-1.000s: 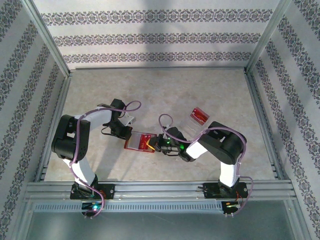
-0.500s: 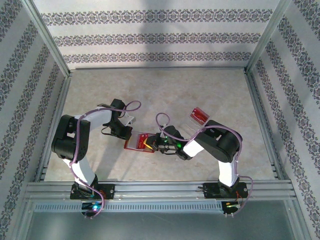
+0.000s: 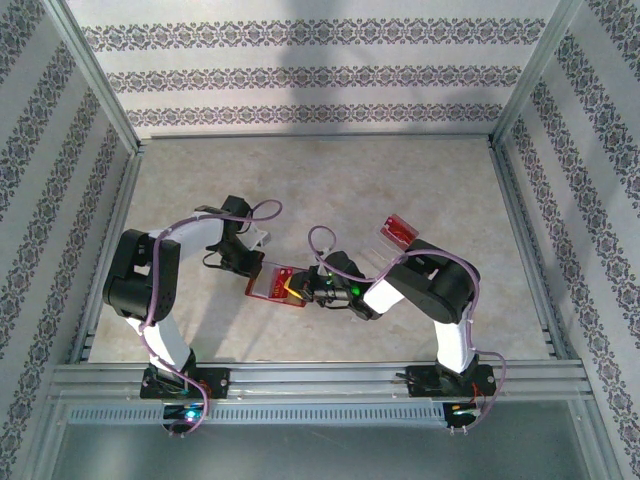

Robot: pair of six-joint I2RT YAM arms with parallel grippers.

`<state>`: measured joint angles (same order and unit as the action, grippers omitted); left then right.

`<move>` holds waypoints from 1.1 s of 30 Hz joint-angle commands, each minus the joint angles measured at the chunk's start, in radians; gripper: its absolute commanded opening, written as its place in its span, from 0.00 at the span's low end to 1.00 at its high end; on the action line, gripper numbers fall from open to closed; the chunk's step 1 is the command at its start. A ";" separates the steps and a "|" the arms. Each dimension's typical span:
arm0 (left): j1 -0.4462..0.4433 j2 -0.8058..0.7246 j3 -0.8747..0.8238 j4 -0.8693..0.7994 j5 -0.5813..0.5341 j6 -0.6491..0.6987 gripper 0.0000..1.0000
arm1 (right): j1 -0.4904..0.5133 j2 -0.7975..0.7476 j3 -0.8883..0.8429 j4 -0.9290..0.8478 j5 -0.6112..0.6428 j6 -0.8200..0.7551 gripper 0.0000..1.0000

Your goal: Put the credit cards into the card holder

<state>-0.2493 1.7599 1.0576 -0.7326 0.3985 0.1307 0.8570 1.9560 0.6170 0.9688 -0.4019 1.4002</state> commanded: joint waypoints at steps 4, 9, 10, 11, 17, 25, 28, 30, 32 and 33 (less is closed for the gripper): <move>-0.014 -0.062 0.031 -0.060 0.002 -0.010 0.02 | 0.016 -0.001 0.008 -0.101 0.009 -0.026 0.00; -0.018 -0.014 0.007 -0.036 -0.018 0.009 0.03 | 0.010 0.022 0.004 -0.051 0.025 -0.001 0.00; -0.017 -0.006 0.005 -0.034 -0.023 0.009 0.03 | 0.012 0.024 0.003 -0.046 0.033 0.004 0.00; -0.017 0.001 0.002 -0.029 -0.023 0.009 0.03 | 0.014 0.026 0.004 -0.040 0.037 0.003 0.00; -0.025 0.030 -0.009 -0.014 -0.029 0.014 0.03 | 0.011 0.039 -0.013 -0.002 0.068 0.027 0.00; -0.033 0.027 -0.021 -0.004 -0.043 0.024 0.03 | 0.013 0.052 -0.011 0.012 0.084 0.040 0.00; -0.033 0.027 -0.028 0.004 -0.040 0.023 0.03 | 0.020 0.055 0.010 -0.018 0.071 0.028 0.00; -0.033 0.029 -0.021 -0.001 -0.038 0.023 0.03 | 0.020 0.054 0.004 -0.016 0.079 0.036 0.00; -0.033 0.024 -0.015 -0.006 -0.042 0.019 0.03 | 0.026 0.043 0.005 -0.036 0.086 0.036 0.00; -0.034 0.023 -0.017 -0.005 -0.042 0.017 0.03 | 0.029 0.037 0.010 -0.063 0.086 0.030 0.00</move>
<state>-0.2611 1.7756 1.0626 -0.7319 0.3763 0.1314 0.8692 1.9778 0.6205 1.0077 -0.3534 1.4342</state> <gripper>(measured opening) 0.047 0.050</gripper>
